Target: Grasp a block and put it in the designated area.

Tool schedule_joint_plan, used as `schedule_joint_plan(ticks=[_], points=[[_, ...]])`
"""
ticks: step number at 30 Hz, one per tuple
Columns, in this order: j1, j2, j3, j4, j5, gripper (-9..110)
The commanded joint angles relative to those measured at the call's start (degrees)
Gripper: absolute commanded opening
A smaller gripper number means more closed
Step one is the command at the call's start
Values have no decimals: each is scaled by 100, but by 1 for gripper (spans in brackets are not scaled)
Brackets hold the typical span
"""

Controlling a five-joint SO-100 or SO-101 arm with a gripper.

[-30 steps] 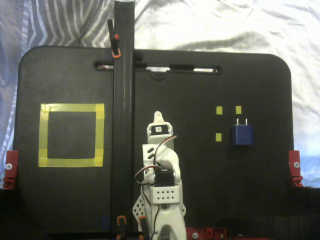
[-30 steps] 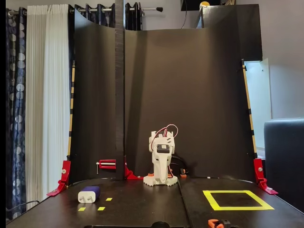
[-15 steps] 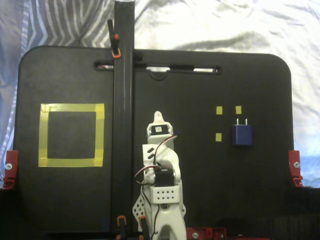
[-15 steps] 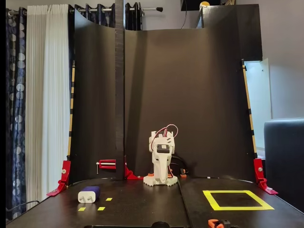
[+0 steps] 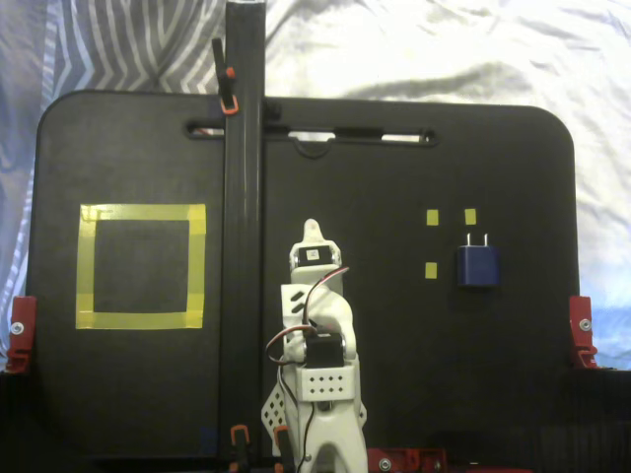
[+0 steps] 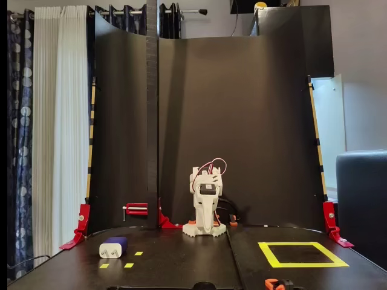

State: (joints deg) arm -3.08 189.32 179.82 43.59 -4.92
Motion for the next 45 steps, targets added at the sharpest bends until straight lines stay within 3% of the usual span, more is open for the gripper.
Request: schedule_joint_plan(ticks=[1, 12, 25, 37, 45], points=[[88, 35, 18, 9, -62, 0], [554, -1441, -1222, -255, -1318, 0], [1055, -3639, -3428, 149, -4544, 0], [1538, -5581, -5555, 2558, -7479, 0], [2522, -6416, -6346, 3990, -9782, 0]])
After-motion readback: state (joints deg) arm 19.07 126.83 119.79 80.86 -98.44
